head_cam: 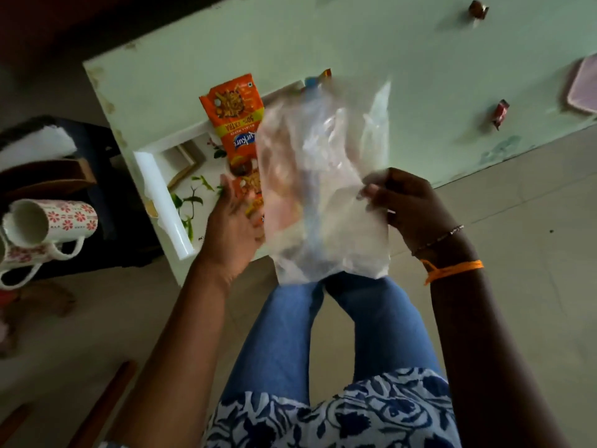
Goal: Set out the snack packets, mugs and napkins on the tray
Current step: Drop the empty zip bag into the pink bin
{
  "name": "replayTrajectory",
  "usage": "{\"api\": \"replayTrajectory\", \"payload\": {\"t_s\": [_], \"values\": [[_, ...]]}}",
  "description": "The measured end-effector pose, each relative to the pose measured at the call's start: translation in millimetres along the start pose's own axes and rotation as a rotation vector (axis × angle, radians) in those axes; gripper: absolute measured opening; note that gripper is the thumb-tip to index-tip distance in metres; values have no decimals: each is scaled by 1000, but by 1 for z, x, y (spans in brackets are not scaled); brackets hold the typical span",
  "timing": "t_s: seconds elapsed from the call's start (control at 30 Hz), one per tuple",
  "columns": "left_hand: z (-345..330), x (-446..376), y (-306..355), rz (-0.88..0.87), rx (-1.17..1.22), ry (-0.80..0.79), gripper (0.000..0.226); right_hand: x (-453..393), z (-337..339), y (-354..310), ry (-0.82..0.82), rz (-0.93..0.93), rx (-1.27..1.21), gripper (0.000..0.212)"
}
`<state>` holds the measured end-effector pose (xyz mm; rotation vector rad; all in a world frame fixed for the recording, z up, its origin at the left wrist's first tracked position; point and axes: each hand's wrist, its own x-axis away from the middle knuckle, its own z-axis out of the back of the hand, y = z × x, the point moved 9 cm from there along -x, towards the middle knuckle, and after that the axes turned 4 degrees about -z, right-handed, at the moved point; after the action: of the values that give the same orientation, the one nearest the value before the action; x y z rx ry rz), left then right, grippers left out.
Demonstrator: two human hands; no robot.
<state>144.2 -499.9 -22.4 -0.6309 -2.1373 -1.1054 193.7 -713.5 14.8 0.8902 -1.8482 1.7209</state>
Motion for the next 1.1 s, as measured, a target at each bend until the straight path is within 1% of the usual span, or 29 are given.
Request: {"api": "replayTrajectory", "payload": {"t_s": [0.07,0.1,0.13,0.2,0.27,0.33,0.37,0.4,0.47,0.5,0.53,0.63,0.67,0.77,0.8,0.83,0.9,0.97,1.0,1.03,1.07,1.1], "values": [[-35,-1,-12,35,101,-186,71,-5,8,13,0,-58,-197,18],[-54,-2,-15,52,127,-258,72,-7,12,19,-2,-79,-248,17],[-72,-5,-16,68,146,-313,75,-9,18,25,0,-96,-273,18],[-96,-18,-12,86,154,-363,77,-11,32,36,34,-135,-263,19],[-119,-30,-10,117,71,-468,74,-12,56,40,89,-150,-203,21],[-137,-37,-19,262,-49,-547,81,-11,78,40,120,-140,-172,28],[-145,-41,-25,307,-147,-575,80,-11,89,38,129,-134,-172,31],[-153,-46,-31,317,-247,-581,69,-10,99,36,131,-128,-182,31],[-167,-60,-40,276,-388,-521,34,-9,119,31,120,-112,-204,25],[-172,-67,-45,261,-431,-473,23,-9,128,28,120,-98,-201,23],[-179,-73,-52,259,-473,-435,21,-9,141,25,130,-80,-211,23],[-213,-89,-76,233,-499,-407,36,-12,187,20,202,-55,-342,37],[-224,-93,-80,205,-471,-392,36,-12,200,22,238,-65,-396,37],[-265,-109,-102,111,-476,-345,20,-12,246,30,321,-140,-601,35],[-279,-113,-110,91,-490,-320,18,-13,257,30,312,-144,-691,33],[-288,-118,-116,65,-478,-282,24,-15,265,31,280,-138,-788,28],[-308,-129,-126,32,-340,-156,28,-15,282,37,218,-172,-997,22],[-321,-140,-130,-39,-247,11,23,-12,296,46,179,-257,-1061,34],[-327,-142,-129,-88,-244,53,23,-10,296,48,125,-295,-1057,43],[-337,-145,-129,-142,-290,71,25,-9,298,48,62,-323,-1059,51],[-348,-147,-127,-208,-375,56,31,-8,302,45,12,-333,-1063,58],[-362,-147,-121,-294,-522,27,43,-8,307,41,-14,-334,-1066,63]]}}
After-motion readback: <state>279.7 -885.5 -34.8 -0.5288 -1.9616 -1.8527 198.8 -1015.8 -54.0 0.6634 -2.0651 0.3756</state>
